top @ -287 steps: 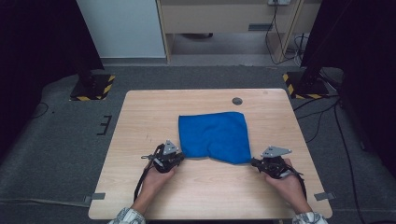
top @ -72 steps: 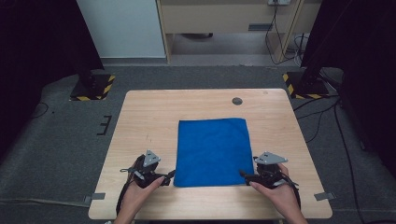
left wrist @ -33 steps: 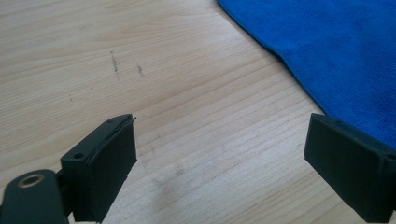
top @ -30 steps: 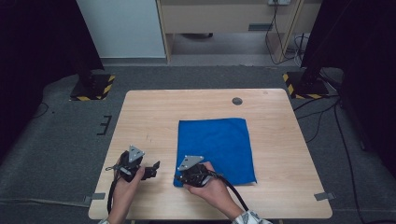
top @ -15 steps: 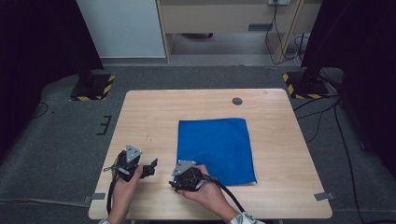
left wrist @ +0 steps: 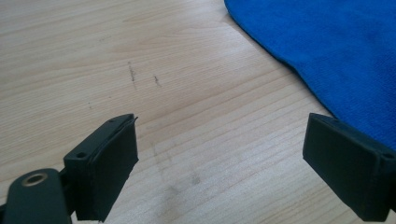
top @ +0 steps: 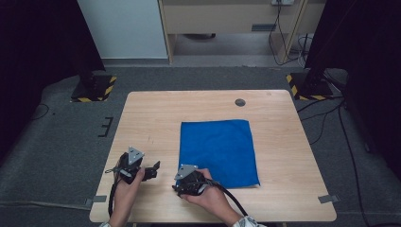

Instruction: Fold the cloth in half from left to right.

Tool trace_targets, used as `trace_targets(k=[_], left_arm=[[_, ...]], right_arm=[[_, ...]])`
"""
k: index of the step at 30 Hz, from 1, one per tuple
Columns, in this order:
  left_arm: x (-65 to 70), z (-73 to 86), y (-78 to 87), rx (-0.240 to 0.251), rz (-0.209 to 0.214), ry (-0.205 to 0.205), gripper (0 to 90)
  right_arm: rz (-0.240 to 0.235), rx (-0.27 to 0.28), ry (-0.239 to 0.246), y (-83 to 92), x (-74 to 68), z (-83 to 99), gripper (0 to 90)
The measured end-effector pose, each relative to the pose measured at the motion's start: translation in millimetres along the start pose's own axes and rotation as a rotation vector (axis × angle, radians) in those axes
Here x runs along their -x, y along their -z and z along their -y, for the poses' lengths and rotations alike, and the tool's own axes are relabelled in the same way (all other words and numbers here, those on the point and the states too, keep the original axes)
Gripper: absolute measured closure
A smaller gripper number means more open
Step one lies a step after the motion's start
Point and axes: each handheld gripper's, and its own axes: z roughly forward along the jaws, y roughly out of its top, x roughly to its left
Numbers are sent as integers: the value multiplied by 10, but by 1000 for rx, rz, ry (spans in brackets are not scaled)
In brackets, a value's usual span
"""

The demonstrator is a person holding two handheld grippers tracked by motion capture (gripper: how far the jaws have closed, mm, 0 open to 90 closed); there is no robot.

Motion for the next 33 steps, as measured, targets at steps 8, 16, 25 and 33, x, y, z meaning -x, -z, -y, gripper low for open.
trace_targets(k=[8, 16, 25, 33], left_arm=[[25, -69, 38, 39, 60, -9, 102], [-1, -321, -91, 44, 107, -42, 97], [-106, -847, -612, 59, 215, -34, 94], [-177, -1042, -1104, -28, 203, -102, 150]], right_arm=[[-16, -2, -46, 43, 94, 40, 758], [-20, 8, -92, 42, 155, 49, 858], [-57, 48, -96, 3, 15, 6, 861], [-52, 87, -100, -21, -90, 1, 860]])
